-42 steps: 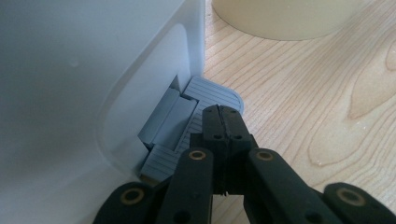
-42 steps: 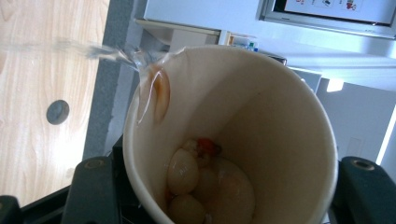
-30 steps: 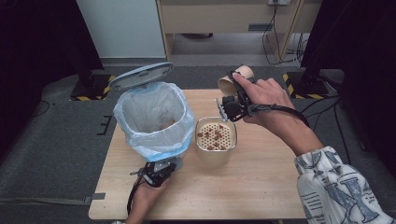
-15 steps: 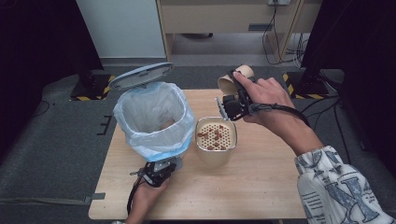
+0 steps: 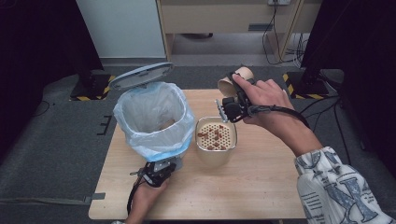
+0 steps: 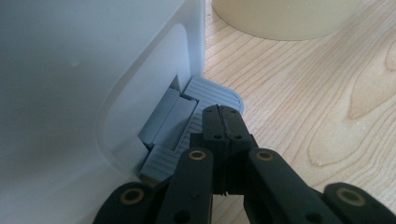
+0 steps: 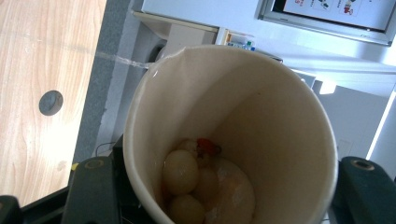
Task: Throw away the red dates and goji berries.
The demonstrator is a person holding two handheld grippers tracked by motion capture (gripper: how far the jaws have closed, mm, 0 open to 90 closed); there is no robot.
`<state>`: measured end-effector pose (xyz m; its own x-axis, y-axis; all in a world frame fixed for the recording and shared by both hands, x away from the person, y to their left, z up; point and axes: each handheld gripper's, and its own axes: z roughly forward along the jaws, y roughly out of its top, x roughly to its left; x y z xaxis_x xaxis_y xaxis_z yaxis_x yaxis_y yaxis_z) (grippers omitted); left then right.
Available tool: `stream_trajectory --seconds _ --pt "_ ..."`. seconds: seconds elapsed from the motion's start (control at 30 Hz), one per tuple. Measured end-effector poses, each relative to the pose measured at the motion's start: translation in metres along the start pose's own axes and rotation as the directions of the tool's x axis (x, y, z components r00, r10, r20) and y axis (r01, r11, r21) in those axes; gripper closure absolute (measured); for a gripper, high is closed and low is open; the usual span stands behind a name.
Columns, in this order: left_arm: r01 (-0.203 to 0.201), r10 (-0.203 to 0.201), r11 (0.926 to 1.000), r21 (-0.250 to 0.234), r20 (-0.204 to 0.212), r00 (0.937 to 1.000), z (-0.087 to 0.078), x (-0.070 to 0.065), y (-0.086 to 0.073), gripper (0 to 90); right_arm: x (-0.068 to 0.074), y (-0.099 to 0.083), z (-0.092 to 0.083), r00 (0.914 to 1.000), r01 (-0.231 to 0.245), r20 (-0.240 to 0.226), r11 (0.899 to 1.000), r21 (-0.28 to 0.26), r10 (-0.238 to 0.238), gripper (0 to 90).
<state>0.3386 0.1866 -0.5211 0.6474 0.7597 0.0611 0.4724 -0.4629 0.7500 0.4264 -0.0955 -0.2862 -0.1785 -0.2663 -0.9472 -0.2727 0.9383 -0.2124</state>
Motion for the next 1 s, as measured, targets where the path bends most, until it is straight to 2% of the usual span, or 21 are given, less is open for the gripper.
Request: stream_trajectory --seconds 0.27,0.43,0.47,0.5,0.53,0.57,0.6,0.7,0.77,0.8,0.83,0.87,0.9,0.97,1.0 --pt "-0.001 0.001 1.0 0.0 -0.001 1.0 0.0 0.0 0.0 89.4 0.01 0.004 0.004 0.9987 0.051 -0.006 0.999 0.011 -0.051 35.7" --pt "-0.001 0.001 1.0 0.001 -0.002 1.0 0.0 0.0 0.0 89.4 0.013 0.006 0.005 0.9978 0.066 -0.006 0.998 0.009 -0.066 35.8" --pt "-0.001 0.001 1.0 0.001 -0.002 1.0 0.0 0.0 0.0 89.3 0.016 0.008 0.006 0.9952 0.098 -0.008 0.995 0.015 -0.098 36.4" --pt "-0.001 0.001 1.0 0.001 -0.002 1.0 0.0 0.0 0.0 89.4 0.016 0.008 0.006 0.9952 0.098 -0.008 0.995 0.015 -0.098 36.4" --pt "-0.003 0.003 1.0 0.002 -0.002 1.0 0.0 0.0 0.0 89.4 0.019 0.011 0.007 0.9902 0.14 -0.01 0.99 0.012 -0.14 36.8" --pt "-0.003 0.003 1.0 0.002 -0.002 1.0 0.0 0.0 0.0 89.4 0.019 0.011 0.007 0.9902 0.14 -0.01 0.99 0.012 -0.14 36.8" --pt "-0.002 0.002 1.0 0.002 -0.001 1.0 0.0 0.0 0.0 89.4 0.022 0.011 0.008 0.9854 0.17 -0.016 0.985 0.027 -0.169 37.2" --pt "-0.001 0.001 1.0 0.002 -0.001 1.0 0.0 0.0 0.0 89.4 0.022 0.009 0.01 0.9873 0.158 -0.02 0.987 0.042 -0.157 37.5" --pt "-0.001 0.001 1.0 0.002 -0.002 1.0 0.0 0.0 0.0 89.3 0.025 0.01 0.011 0.9845 0.175 -0.02 0.984 0.045 -0.174 37.6" --pt "-0.001 0.001 1.0 0.002 -0.002 1.0 0.0 0.0 0.0 89.3 0.033 0.016 0.012 0.9683 0.249 -0.025 0.968 0.043 -0.248 37.7" --pt "-0.001 0.001 1.0 0.001 -0.003 1.0 0.0 -0.001 0.0 89.4 0.036 0.018 0.013 0.9572 0.289 -0.029 0.956 0.045 -0.288 37.7" --pt "-0.002 0.002 1.0 0.001 -0.002 1.0 0.0 0.0 0.0 89.3 0.038 0.02 0.013 0.9525 0.304 -0.033 0.952 0.044 -0.303 37.7" --pt "-0.002 0.002 1.0 0.001 -0.001 1.0 0.0 0.0 0.0 89.3 0.038 0.02 0.014 0.9509 0.309 -0.036 0.95 0.042 -0.307 37.7" --pt "-0.003 0.003 1.0 0.001 -0.002 1.0 0.0 0.0 0.0 89.3 0.035 0.018 0.014 0.9592 0.283 -0.026 0.958 0.056 -0.281 37.7" --pt "-0.002 0.002 1.0 0.001 -0.002 1.0 0.0 0.0 0.0 89.3 0.033 0.017 0.014 0.9605 0.278 -0.012 0.958 0.067 -0.278 37.7"
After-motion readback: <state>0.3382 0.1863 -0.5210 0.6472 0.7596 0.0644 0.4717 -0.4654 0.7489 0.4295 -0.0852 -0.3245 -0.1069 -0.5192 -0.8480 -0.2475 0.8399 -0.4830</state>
